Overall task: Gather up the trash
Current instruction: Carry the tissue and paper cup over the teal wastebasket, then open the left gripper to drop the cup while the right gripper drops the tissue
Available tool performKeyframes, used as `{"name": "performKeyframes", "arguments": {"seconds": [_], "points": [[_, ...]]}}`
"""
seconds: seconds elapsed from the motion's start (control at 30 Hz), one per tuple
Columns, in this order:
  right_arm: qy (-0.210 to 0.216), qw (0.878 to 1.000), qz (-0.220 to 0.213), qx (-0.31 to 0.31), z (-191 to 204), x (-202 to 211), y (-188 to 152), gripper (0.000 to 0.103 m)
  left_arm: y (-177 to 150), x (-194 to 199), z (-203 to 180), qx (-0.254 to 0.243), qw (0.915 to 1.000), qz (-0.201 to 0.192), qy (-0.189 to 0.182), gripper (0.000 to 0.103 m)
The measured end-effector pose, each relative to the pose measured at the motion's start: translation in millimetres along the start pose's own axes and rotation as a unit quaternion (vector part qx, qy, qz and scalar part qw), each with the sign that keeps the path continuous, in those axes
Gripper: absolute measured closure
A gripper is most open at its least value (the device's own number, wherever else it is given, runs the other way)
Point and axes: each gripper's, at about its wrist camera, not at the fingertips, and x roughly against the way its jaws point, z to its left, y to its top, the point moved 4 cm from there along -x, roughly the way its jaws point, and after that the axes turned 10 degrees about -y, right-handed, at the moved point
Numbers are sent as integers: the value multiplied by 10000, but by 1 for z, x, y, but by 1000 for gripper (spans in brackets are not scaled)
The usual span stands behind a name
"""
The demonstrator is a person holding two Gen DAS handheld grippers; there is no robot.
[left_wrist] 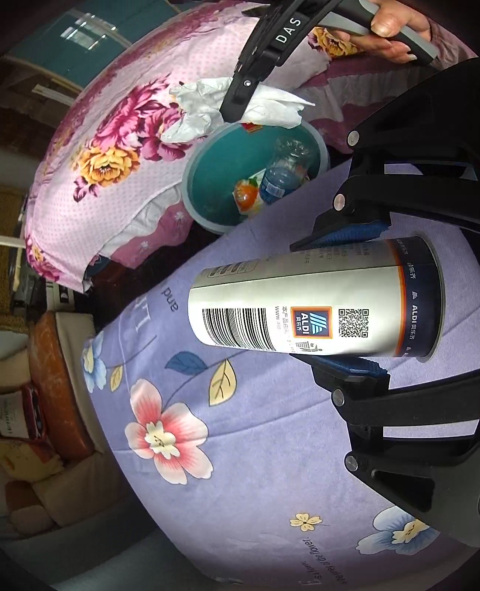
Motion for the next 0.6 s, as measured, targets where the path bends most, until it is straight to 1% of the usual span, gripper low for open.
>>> {"name": "performKeyframes", "arguments": {"seconds": [0.13,0.27,0.4,0.6], "points": [[-158,9992,-159,-340,-43,16,-4,96,12,-15,-46,-399,9991,69,-94,52],[-245,9976,-214,-604,-72,19,-6,96,20,-34,-81,-727,9971,132,-166,52],[-289,9965,-187,-755,-89,13,-8,95,24,-54,-101,-830,9960,220,-259,52],[-415,9955,-63,-849,-101,-2,-7,95,31,-78,-114,-940,9944,372,-316,52]]}}
